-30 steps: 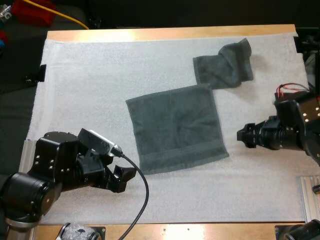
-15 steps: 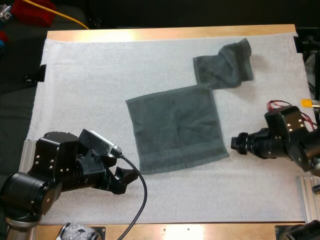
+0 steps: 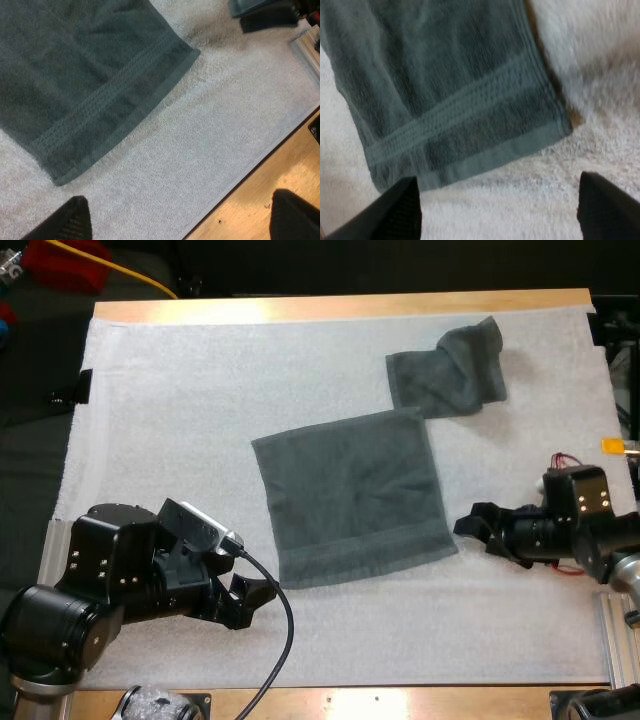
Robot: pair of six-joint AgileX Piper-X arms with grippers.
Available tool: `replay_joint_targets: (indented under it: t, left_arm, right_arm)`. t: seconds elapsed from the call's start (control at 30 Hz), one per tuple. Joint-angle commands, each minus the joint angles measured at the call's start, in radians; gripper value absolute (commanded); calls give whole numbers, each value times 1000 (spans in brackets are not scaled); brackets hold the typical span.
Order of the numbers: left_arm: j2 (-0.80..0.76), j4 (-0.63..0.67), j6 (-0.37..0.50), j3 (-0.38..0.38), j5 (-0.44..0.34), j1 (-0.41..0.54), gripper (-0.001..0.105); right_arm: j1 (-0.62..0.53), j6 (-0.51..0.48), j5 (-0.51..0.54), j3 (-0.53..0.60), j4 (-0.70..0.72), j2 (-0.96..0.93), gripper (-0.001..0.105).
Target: Pick towel from pile, fold and stack
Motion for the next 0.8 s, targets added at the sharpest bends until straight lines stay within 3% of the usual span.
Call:
replay_joint_targets:
  t: [0.0,0.27,0.77]
  left_arm:
    - [-6,2,-3,-5,6,-2,71]
    - [-6,2,-3,-5,6,-2,71]
    - [-6,2,-3,-5,6,-2,71]
  right_arm:
    - [-5,33,-20,21,-43,8,64]
    - [-5,133,-36,94,-200,76,64]
    - [12,166,-80,94,-312,225,64]
